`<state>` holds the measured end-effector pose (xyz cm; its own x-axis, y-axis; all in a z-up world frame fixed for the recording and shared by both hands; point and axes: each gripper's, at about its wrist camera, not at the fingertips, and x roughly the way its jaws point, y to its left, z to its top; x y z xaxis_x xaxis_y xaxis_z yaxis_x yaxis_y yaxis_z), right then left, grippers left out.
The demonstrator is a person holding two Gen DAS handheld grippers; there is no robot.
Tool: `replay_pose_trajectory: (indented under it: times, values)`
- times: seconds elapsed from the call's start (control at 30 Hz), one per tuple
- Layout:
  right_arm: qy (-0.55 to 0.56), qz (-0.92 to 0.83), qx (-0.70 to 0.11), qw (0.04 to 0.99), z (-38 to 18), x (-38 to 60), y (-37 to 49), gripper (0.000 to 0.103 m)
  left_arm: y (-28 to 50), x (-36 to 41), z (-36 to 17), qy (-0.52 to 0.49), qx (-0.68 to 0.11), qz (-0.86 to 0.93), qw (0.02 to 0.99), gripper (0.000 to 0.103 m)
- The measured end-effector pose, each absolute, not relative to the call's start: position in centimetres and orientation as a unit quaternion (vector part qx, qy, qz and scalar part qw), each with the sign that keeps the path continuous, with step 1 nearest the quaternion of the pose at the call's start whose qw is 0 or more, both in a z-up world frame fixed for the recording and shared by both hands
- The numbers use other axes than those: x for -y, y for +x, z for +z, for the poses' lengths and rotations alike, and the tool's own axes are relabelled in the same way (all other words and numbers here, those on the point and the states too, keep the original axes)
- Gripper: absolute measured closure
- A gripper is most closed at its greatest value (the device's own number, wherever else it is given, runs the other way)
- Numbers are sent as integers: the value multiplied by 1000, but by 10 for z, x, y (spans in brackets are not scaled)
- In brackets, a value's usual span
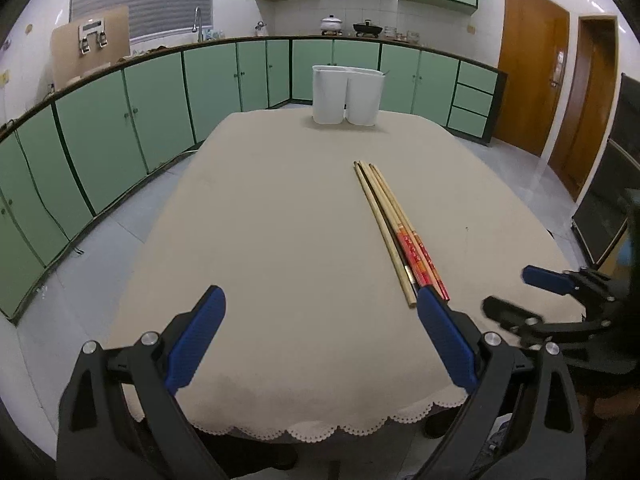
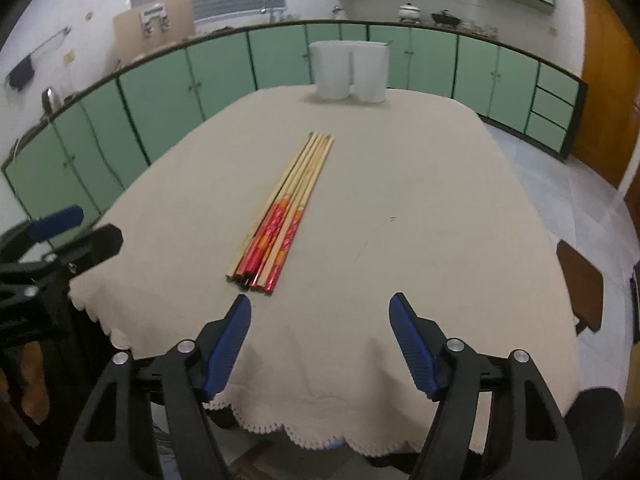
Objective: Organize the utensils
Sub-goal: 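Move both tools back over the chopstick bundle on the table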
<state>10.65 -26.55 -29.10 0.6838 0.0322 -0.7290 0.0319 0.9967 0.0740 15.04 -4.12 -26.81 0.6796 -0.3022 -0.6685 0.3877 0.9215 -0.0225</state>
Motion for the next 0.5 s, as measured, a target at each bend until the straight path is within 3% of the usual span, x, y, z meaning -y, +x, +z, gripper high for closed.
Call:
replay_pose_trajectory:
  times: [0.23, 0.5]
  values:
    - [4, 14, -410, 912, -317, 251, 126, 33, 162, 36, -280, 53, -369, -180, 910, 9]
    - [38, -28, -402, 914, -315, 292, 129, 33, 167, 73, -303, 88, -394, -209, 891, 9]
